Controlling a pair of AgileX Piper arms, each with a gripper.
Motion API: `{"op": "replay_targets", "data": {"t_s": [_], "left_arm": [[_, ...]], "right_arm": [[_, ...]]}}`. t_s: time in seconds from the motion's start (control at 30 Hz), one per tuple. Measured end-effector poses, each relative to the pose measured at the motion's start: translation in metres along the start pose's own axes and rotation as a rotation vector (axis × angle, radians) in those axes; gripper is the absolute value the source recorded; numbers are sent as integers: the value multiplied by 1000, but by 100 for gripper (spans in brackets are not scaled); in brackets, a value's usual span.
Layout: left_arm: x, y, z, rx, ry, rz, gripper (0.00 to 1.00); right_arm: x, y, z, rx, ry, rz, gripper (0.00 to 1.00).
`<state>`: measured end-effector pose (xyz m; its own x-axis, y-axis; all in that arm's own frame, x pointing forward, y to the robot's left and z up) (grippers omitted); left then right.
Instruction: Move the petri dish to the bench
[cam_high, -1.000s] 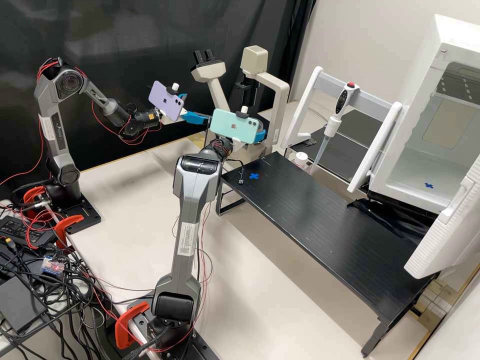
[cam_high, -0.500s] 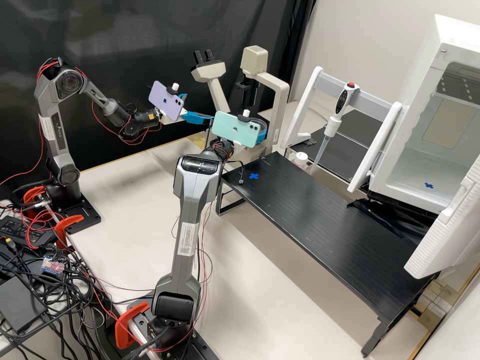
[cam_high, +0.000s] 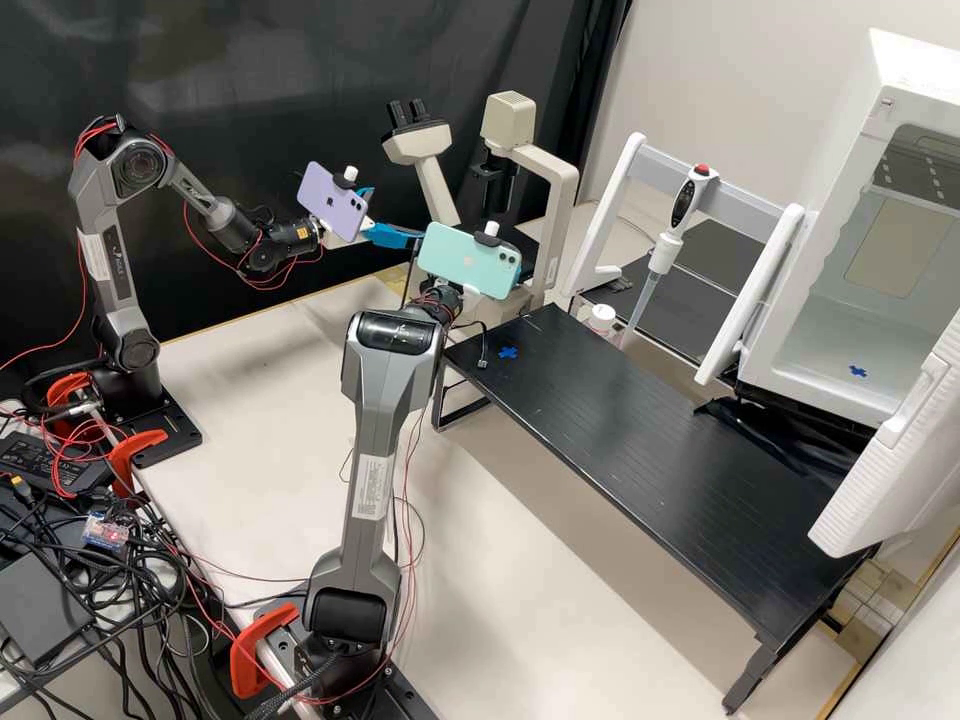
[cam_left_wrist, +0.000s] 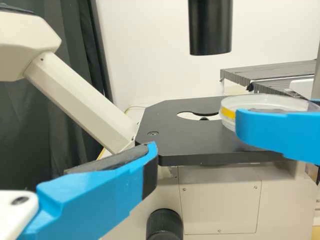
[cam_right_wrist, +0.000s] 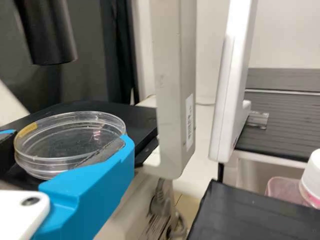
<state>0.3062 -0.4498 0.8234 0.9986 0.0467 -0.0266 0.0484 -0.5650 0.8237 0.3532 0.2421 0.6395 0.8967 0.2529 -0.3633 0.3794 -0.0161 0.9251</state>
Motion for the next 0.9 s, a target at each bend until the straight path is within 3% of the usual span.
{"op": "replay_targets", "data": {"t_s": [0.07,0.23,0.4,0.57,0.9], "left_arm": [[0,0,0,0,0,0,100],[0,0,0,0,0,0,100],[0,0,0,0,0,0,100],[0,0,0,0,0,0,100],[0,0,0,0,0,0,100]], "right_arm": [[-6,3,-3,11,7,2,0],[-41,2,-7,-37,35,0,0],[-71,13,-6,-90,88,91,0],[-92,20,1,-111,113,164,0],[-143,23,49,-206,58,175,0]]}}
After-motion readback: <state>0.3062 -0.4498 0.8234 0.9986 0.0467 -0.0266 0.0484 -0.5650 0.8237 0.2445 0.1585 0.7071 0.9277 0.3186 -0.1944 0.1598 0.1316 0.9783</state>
